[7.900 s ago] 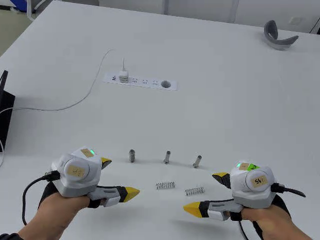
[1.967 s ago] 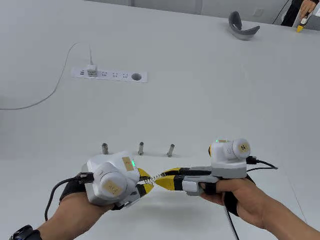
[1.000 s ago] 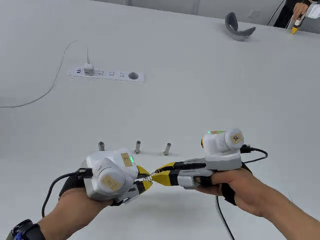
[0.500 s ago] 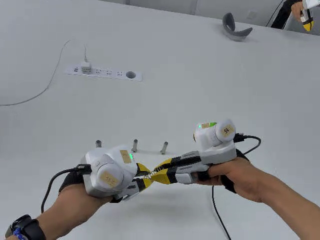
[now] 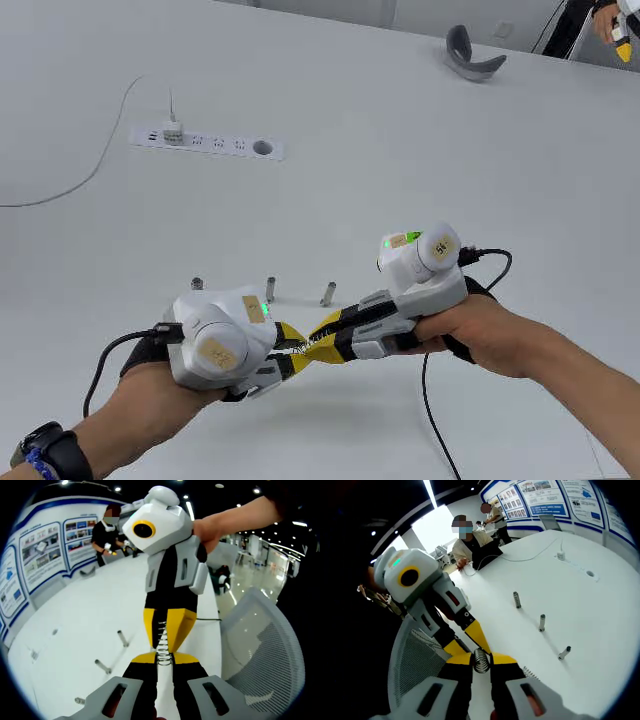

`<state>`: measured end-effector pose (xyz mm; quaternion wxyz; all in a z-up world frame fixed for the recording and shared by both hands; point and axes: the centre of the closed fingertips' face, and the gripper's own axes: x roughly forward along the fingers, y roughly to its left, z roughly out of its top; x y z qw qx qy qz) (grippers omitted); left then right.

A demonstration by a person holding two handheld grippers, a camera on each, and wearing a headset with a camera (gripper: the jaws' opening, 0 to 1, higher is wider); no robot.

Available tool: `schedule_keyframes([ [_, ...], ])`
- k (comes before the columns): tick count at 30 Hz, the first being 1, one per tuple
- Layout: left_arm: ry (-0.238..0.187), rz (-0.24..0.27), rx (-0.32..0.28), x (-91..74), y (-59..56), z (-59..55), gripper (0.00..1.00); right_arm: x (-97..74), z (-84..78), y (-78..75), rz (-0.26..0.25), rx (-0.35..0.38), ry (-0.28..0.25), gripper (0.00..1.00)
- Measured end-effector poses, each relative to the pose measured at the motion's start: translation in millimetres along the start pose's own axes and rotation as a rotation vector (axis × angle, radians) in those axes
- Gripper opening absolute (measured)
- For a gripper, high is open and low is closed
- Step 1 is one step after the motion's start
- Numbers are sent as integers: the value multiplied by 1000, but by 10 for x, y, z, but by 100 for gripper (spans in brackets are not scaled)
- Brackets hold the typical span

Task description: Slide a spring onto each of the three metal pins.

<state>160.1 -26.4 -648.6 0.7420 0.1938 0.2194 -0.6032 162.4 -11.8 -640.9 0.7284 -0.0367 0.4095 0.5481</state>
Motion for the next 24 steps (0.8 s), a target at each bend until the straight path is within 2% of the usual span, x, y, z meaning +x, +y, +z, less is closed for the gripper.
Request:
schedule_keyframes([
  [10, -2, -23, 10, -7, -40, -5, 10, 14, -49, 52, 36, -18, 30, 13],
  [18, 1, -32, 3, 7, -53, -30, 10, 26, -79, 58, 35, -29, 29, 13],
  [24, -2, -31, -32, 17, -56, -70, 10, 59, -102, 55, 25, -33, 32, 12],
])
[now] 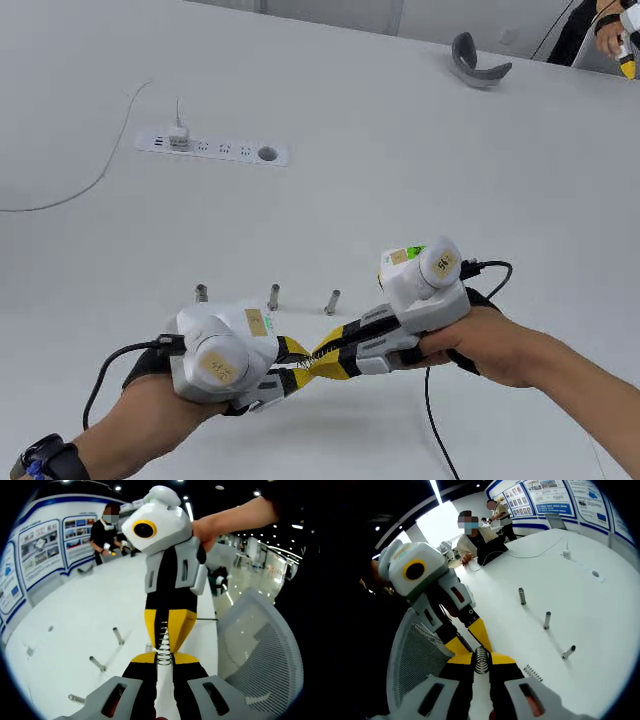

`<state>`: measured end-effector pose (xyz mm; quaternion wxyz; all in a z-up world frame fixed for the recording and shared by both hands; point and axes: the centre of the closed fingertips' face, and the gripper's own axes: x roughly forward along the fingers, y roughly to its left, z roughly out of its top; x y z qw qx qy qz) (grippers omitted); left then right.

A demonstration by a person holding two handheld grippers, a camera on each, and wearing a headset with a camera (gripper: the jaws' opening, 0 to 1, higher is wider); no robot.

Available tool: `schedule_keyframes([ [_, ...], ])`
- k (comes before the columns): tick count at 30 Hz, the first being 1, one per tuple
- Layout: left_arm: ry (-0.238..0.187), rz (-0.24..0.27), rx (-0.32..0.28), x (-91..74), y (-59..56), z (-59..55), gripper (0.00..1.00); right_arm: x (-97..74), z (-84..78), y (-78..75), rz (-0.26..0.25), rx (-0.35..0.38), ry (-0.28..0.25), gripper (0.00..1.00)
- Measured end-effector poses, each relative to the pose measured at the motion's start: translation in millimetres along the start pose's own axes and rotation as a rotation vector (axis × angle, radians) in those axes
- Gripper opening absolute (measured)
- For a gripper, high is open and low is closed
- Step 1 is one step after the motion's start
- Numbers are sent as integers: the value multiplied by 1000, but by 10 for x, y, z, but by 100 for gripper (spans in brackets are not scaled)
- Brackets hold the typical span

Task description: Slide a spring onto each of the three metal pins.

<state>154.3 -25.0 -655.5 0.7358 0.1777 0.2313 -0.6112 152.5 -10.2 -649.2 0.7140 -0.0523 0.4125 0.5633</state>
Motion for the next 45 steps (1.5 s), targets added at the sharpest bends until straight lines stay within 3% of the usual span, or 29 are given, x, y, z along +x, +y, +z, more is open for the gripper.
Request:
schedule_keyframes([
  [12, -8, 15, -56, -43, 37, -93, 11, 87, 26, 3, -17, 3, 8, 12],
  [27, -23, 30, -73, -140, 97, -147, 12, 162, 108, -2, -44, 23, 14, 12],
  [45, -10, 67, -132, -254, 270, -372, 15, 62, 69, -271, -154, 47, 34, 12],
])
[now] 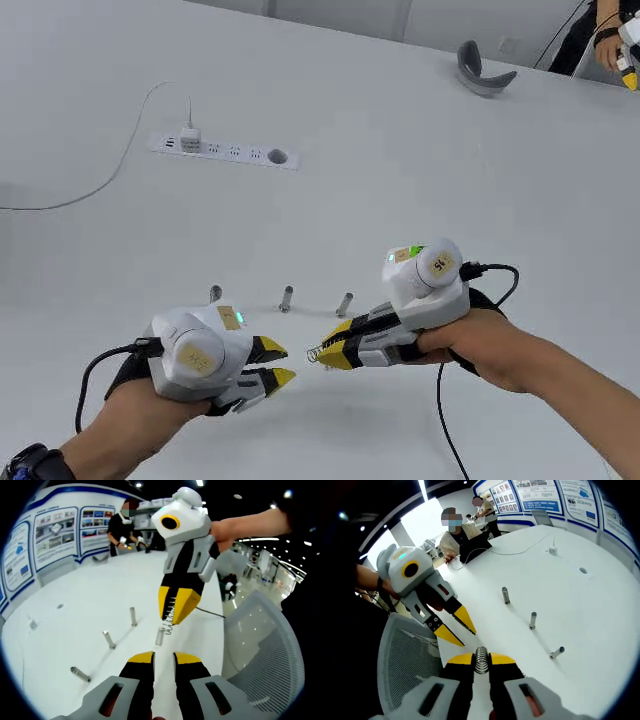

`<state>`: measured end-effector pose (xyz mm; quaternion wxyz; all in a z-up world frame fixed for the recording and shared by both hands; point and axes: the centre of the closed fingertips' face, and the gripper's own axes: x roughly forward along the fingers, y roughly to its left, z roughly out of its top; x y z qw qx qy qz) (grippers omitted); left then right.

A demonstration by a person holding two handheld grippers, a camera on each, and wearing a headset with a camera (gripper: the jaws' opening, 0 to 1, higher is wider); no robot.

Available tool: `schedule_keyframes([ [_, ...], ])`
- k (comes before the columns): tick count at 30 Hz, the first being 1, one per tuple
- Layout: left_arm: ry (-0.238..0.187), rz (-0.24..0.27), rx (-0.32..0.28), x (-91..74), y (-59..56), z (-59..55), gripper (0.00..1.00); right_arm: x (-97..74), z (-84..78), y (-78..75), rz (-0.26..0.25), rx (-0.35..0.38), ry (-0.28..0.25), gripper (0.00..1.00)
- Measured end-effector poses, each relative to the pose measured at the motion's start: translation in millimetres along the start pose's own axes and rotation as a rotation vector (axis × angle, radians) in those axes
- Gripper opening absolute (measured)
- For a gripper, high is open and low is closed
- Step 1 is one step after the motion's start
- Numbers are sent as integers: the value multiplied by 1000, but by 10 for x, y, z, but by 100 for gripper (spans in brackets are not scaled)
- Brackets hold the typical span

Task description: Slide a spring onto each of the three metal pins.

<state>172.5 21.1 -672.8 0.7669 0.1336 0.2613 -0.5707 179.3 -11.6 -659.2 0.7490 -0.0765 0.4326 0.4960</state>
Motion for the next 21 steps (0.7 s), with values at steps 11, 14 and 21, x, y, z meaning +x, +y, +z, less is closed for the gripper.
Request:
schedule_keyframes([
  [11, 1, 51, -44, -76, 158, -103, 18, -31, 4, -293, -79, 10, 21, 12],
  [14, 4, 63, -53, -98, 203, -135, 19, -34, 20, -336, -90, 8, 22, 12],
  [21, 5, 96, -76, -146, 315, -176, 22, -30, 59, -451, -120, 2, 35, 12],
])
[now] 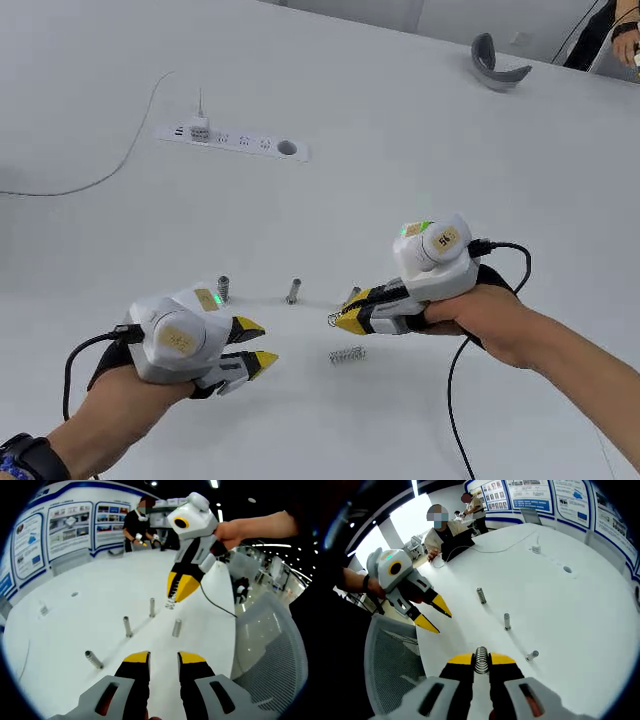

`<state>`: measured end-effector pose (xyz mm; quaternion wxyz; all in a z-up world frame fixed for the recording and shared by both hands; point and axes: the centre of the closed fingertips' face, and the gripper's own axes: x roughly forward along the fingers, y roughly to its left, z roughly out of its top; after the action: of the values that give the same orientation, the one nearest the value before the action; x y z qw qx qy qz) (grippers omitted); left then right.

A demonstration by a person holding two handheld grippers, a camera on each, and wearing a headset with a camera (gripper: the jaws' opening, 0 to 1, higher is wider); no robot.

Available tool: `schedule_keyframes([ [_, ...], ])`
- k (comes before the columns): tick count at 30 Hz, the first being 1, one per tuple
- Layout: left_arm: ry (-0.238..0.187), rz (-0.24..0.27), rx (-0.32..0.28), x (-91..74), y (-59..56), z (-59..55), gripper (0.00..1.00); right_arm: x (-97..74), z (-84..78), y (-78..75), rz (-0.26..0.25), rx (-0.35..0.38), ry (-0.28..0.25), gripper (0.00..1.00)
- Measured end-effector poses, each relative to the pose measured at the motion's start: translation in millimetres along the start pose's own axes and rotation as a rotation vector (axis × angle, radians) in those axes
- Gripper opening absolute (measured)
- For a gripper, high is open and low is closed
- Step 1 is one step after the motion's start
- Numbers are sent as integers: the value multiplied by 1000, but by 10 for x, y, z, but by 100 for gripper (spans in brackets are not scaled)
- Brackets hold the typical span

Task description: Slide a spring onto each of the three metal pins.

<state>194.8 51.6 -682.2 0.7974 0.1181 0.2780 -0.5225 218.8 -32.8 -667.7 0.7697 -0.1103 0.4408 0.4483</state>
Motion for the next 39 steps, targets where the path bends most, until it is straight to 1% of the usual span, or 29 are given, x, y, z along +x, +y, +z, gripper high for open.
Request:
schedule_keyframes([
  [6, -8, 30, -29, -41, 111, -24, 26, 35, 48, -100, -29, -4, 17, 12],
  [11, -5, 48, -47, -61, 159, -56, 30, 62, 67, -180, -52, -6, 34, 12],
  [17, 0, 65, -68, -80, 188, -102, 36, 100, 81, -246, -67, -9, 59, 12],
  [27, 8, 97, -99, -123, 259, -187, 46, 191, 144, -305, -75, -38, 105, 12],
  [31, 8, 104, -105, -139, 274, -211, 49, 228, 170, -351, -87, -60, 131, 12],
  [39, 13, 127, -129, -172, 322, -274, 56, 292, 235, -394, -92, -86, 151, 12],
])
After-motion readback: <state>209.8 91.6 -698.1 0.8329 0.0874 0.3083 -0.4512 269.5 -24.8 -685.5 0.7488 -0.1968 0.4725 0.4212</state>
